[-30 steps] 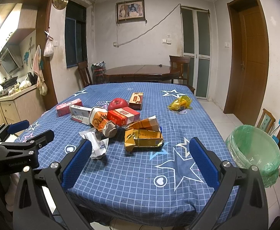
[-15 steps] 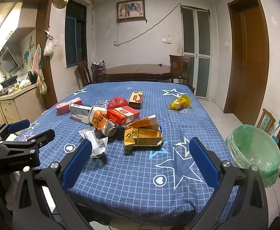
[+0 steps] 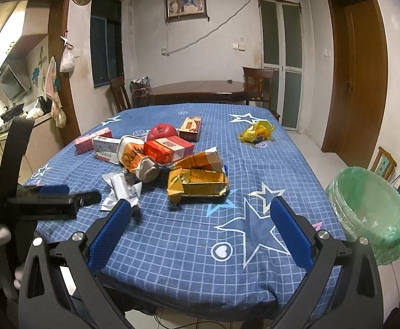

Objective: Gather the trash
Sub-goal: 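Grasp the crumpled white packet with the left tool while the right tool grasps the gold box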

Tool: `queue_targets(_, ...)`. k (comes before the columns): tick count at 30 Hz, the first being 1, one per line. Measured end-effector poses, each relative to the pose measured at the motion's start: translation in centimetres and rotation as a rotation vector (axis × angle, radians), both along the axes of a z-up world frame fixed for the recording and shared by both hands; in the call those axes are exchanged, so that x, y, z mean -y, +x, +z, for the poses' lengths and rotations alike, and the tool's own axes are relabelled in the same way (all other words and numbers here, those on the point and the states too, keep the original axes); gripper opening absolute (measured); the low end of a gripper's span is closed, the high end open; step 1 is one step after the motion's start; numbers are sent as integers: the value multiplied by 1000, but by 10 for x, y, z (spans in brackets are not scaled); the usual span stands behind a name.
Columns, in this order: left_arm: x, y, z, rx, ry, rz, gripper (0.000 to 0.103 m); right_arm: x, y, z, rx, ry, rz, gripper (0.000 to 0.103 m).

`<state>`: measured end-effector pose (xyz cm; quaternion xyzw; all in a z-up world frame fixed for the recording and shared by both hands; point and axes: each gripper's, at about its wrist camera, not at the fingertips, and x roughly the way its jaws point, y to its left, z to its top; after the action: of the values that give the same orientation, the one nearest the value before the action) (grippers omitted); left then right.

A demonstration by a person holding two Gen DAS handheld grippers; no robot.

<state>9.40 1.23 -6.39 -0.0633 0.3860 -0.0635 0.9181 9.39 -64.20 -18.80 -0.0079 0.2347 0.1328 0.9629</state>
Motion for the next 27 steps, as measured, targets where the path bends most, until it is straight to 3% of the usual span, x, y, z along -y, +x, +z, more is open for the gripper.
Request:
queue_targets(3,3,27,1,-19,-15,34,99,2,8,-4,-17,0,4,98)
queue_targets(7,12,54,-16,-79,34,57,99,3,18,-8,-36,-5,14,98)
queue_targets(12,6,58,-35,-112,26,32,99,2,34,-13,-67,6,66,98)
queue_targets(14,-1,56,-33,-99,65,43,96,-2,41,-14,-84,22,116,98)
queue_targets(16,-9,54,-33,-100,79,40,83,-8,47,-17,-89,32,171,98)
queue_targets(18,-21,54,-33,-108,62,33,76,-14,54,-20,-114,40,210,88)
queue_targets(20,-31,52,-32,-107,55,30,69,-21,63,-24,-156,46,246,66)
queue_targets(22,-37,53,-30,-106,59,32,67,-29,68,-26,-172,39,265,60)
queue_targets(27,-36,58,-37,-95,58,16,72,-50,79,-19,-151,39,334,60)
